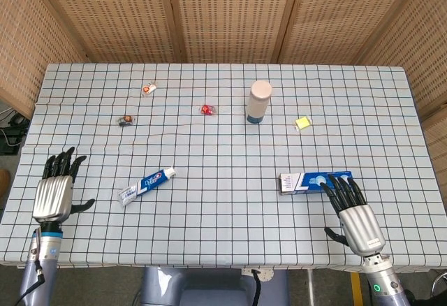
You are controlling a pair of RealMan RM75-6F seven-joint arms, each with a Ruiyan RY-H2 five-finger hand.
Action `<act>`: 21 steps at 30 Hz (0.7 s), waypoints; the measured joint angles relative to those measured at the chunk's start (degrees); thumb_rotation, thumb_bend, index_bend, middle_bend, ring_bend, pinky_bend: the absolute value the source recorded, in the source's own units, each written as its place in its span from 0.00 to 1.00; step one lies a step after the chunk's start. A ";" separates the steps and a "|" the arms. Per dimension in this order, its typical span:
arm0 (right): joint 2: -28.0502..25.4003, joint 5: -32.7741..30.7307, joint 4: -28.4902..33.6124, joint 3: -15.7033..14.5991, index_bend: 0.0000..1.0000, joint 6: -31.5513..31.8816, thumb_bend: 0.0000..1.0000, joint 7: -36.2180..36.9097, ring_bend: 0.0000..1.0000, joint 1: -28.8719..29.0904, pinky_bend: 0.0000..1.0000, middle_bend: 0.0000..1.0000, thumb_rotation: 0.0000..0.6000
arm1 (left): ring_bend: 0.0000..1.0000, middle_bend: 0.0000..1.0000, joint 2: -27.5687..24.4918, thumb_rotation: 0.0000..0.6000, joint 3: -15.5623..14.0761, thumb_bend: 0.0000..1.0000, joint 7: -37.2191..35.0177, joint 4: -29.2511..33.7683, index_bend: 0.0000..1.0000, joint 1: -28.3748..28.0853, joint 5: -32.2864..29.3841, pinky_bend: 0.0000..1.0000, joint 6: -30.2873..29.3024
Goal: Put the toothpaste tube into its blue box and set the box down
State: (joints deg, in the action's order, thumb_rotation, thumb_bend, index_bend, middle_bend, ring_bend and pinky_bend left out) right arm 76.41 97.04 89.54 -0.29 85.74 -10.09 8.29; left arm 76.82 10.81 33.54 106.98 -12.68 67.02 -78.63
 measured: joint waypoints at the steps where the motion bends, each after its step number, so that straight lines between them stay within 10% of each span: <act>1: -0.01 0.02 -0.01 0.01 0.09 0.04 0.12 0.08 0.00 0.00 0.00 0.00 1.00 | 0.00 0.00 0.44 1.00 0.33 0.10 1.19 0.08 0.19 -0.77 -1.28 0.00 0.60; 21: 0.15 0.32 -0.75 0.21 0.09 0.54 0.12 1.52 0.00 0.12 0.00 0.00 1.00 | 0.00 0.00 14.75 1.00 1.79 0.19 15.14 -7.61 0.31 -11.88 -15.43 0.00 2.41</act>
State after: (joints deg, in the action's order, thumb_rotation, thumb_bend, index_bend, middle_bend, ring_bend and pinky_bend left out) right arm 76.56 97.36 88.79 -0.08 86.28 -8.58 8.41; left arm 91.57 12.60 48.67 99.37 -24.56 51.59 -76.23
